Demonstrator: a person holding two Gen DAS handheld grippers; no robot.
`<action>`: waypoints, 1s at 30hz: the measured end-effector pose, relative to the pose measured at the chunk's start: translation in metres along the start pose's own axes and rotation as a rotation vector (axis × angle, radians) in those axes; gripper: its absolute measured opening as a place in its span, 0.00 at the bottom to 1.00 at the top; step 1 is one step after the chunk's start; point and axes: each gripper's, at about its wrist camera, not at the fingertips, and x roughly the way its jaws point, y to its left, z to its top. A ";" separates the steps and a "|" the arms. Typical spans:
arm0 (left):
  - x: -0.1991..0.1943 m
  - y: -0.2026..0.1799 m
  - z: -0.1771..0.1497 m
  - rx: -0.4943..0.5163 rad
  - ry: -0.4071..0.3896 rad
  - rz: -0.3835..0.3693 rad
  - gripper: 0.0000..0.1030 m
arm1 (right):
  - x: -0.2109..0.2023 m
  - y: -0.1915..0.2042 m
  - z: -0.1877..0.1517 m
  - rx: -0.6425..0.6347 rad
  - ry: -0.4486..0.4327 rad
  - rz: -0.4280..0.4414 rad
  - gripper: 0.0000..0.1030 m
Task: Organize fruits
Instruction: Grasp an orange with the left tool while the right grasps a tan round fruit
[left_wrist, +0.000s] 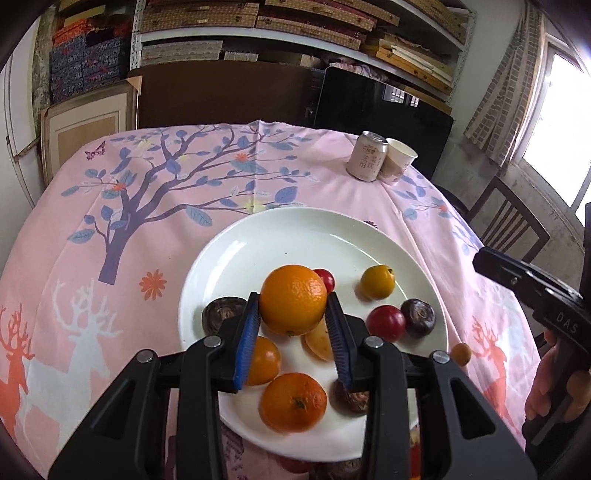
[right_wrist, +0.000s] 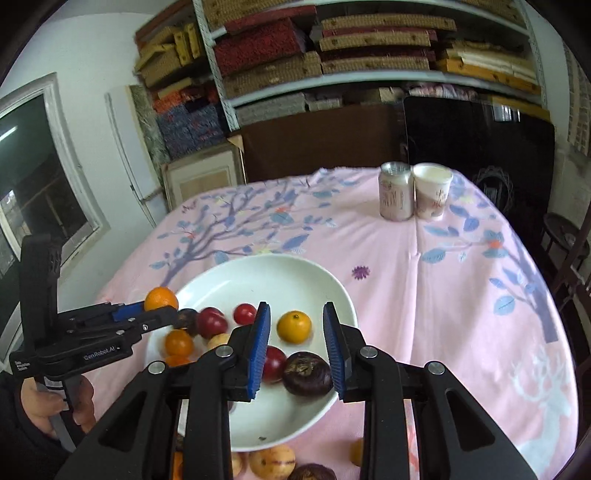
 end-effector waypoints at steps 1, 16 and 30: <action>0.000 0.002 -0.001 -0.011 -0.005 -0.015 0.34 | 0.002 -0.003 -0.004 0.019 0.010 0.006 0.30; -0.085 -0.027 -0.055 0.080 -0.098 -0.108 0.34 | -0.014 -0.032 -0.092 -0.211 0.109 -0.089 0.60; -0.087 -0.021 -0.075 0.060 -0.064 -0.112 0.34 | 0.031 -0.013 -0.082 -0.232 0.266 0.078 0.41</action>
